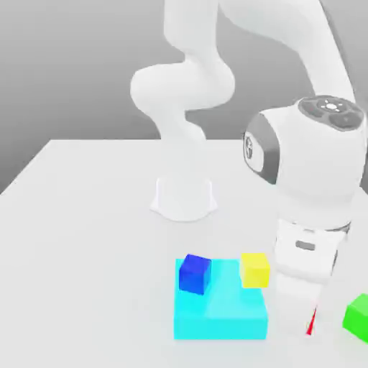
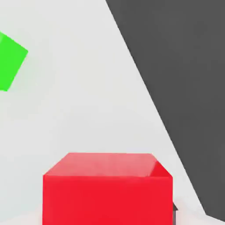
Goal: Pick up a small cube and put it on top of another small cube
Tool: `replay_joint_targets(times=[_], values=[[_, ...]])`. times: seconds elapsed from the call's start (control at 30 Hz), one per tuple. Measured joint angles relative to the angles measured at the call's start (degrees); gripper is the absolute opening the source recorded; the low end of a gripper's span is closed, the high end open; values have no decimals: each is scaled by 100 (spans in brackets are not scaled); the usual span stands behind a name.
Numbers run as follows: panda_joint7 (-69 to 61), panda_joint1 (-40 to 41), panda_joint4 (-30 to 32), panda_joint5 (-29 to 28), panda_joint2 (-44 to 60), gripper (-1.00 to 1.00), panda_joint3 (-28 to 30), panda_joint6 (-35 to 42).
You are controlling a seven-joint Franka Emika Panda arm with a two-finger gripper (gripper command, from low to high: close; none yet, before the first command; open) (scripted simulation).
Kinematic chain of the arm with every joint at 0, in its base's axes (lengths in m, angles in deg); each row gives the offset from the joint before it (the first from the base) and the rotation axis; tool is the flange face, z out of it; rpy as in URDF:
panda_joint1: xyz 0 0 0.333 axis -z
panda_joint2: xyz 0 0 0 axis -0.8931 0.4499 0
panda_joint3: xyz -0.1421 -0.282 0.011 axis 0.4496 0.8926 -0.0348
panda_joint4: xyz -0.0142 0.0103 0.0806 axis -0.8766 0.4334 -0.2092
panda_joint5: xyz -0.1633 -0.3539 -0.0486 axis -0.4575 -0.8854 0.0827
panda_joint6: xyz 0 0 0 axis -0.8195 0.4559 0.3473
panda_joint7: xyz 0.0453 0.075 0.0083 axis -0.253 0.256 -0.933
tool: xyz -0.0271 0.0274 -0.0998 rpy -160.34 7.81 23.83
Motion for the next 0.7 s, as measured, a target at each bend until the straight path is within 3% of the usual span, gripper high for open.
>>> replay_joint_targets(times=[0.4,0.6,0.63,0.7], values=[[2261,1138,2097,-773,-2462,-100,49,263],[2403,1225,2417,-771,-1645,-100,56,-882],[2396,1220,2437,-762,-1512,100,61,-1037],[2396,1220,2437,-762,-1512,100,61,-1037]])
